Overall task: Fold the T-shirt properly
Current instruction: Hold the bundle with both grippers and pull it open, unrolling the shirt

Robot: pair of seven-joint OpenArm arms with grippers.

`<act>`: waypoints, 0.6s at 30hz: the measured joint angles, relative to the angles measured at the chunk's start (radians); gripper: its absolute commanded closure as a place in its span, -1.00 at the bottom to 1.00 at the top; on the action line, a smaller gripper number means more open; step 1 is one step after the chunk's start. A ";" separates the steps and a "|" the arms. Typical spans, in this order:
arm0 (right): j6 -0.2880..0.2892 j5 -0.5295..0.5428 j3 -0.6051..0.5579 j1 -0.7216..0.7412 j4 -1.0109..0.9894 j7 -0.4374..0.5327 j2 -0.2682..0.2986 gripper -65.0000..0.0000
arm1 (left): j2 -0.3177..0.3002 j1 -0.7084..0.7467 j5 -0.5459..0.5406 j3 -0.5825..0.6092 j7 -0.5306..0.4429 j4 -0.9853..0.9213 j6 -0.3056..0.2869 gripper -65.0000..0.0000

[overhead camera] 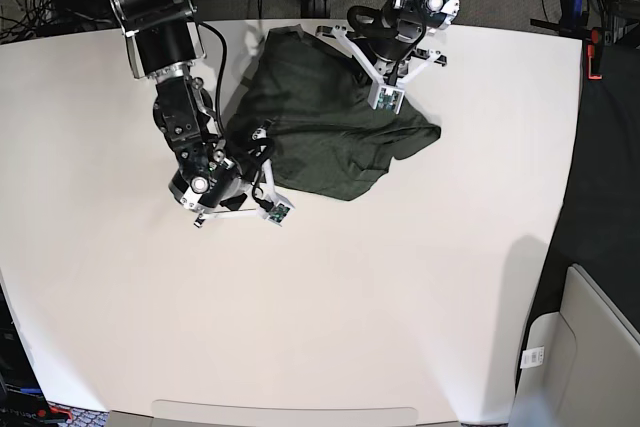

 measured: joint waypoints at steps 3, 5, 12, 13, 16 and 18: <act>0.000 0.001 0.001 -0.044 0.060 0.001 0.034 0.62 | 0.000 -0.034 0.003 -0.002 -0.010 -0.021 0.002 0.97; 0.000 0.000 0.002 -0.072 0.093 0.005 0.058 0.62 | -0.001 -0.053 -0.001 -0.002 -0.020 -0.056 -0.002 0.97; -0.002 0.053 0.010 -0.172 0.217 0.001 0.125 0.62 | -0.001 -0.166 0.000 -0.001 -0.053 -0.162 -0.007 0.97; 0.000 0.082 0.011 -0.182 0.226 -0.002 0.137 0.62 | -0.001 -0.175 0.000 0.000 -0.056 -0.171 -0.007 0.97; 0.000 0.110 0.064 -0.220 0.256 0.000 0.149 0.62 | 0.000 -0.220 -0.001 0.003 -0.054 -0.201 -0.007 0.97; 0.000 0.110 0.109 -0.238 0.280 -0.015 0.150 0.62 | -0.001 -0.246 -0.001 0.003 -0.034 -0.211 -0.007 0.97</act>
